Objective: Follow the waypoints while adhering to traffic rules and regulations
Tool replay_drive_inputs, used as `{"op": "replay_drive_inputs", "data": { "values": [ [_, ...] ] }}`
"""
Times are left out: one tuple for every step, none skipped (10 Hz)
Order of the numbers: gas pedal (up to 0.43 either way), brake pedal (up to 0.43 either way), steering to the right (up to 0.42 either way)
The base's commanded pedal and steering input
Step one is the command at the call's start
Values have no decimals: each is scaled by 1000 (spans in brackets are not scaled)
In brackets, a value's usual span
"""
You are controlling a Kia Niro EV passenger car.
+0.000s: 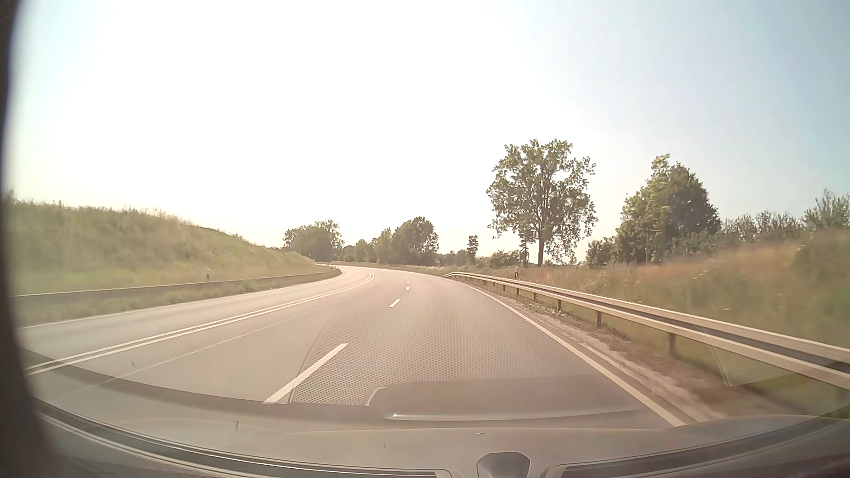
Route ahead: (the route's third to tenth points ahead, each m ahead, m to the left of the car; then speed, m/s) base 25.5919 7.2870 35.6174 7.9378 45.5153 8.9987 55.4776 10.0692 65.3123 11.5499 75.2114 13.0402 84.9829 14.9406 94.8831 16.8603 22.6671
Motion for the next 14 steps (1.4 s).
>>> {"op": "replay_drive_inputs", "data": {
  "values": [
    [441,6,-9],
    [441,6,-9],
    [441,6,-9],
    [441,6,-10],
    [441,6,-10],
    [441,6,-10],
    [441,6,-11],
    [441,6,-13],
    [441,6,-13],
    [441,6,-14],
    [441,6,-14],
    [441,6,-14],
    [441,6,-15],
    [441,6,-15]
  ]
}}
